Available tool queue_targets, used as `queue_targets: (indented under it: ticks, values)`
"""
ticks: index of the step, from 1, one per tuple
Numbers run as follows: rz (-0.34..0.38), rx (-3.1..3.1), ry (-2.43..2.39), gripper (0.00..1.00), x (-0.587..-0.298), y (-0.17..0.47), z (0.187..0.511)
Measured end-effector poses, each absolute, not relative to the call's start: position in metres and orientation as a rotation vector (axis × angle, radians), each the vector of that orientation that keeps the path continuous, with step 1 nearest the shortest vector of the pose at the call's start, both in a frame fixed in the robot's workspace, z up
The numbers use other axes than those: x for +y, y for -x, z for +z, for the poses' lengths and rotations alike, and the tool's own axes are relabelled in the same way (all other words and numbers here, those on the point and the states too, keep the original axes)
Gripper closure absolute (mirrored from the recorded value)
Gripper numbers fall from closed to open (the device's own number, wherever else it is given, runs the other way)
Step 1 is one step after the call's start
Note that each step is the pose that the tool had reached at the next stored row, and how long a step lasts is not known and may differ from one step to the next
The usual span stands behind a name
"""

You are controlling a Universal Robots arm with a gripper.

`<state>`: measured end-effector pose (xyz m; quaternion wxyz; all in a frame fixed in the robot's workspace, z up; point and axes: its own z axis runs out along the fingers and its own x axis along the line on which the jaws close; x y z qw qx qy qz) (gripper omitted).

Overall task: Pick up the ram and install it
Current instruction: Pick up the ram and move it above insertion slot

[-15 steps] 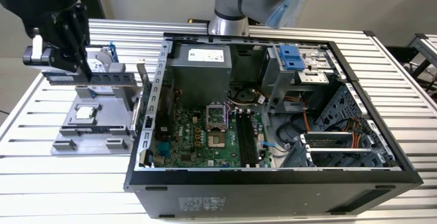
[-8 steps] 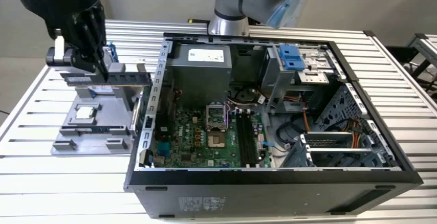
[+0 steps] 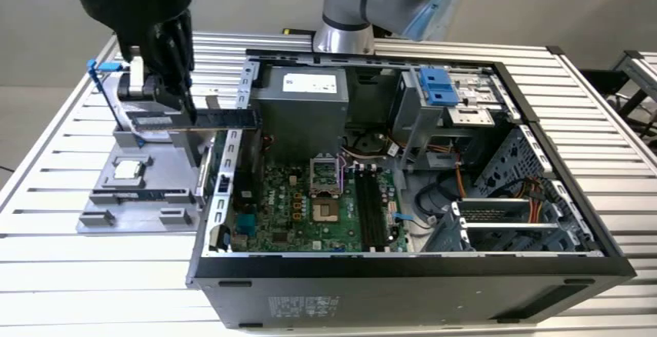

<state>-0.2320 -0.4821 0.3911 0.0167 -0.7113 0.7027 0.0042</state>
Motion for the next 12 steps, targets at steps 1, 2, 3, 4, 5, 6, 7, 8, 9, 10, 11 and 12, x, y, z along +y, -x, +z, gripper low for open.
queue_targets:
  ticks: [1,2,3,4,5,6,7,8,9,10,11,12]
  values:
    - [0.012,2.184,2.211,1.0,-0.482,0.228,0.391]
    - [0.011,2.183,2.21,1.0,-0.482,0.223,0.391]
    - [0.01,2.183,2.21,1.0,-0.482,0.219,0.391]
    - [0.009,2.182,2.209,1.0,-0.482,0.214,0.391]
    - [0.008,2.182,2.209,1.0,-0.482,0.21,0.39]
    - [0.007,2.182,2.208,1.0,-0.482,0.206,0.39]
    - [0.006,2.181,2.208,1.0,-0.482,0.202,0.39]
    - [0.005,2.181,2.208,1.0,-0.482,0.197,0.39]
    - [0.004,2.18,2.207,1.0,-0.482,0.193,0.39]
    - [0.004,2.181,2.207,1.0,-0.482,0.188,0.39]
    - [0.004,2.18,2.207,1.0,-0.482,0.184,0.39]
    - [0.004,2.18,2.207,1.0,-0.482,0.179,0.39]
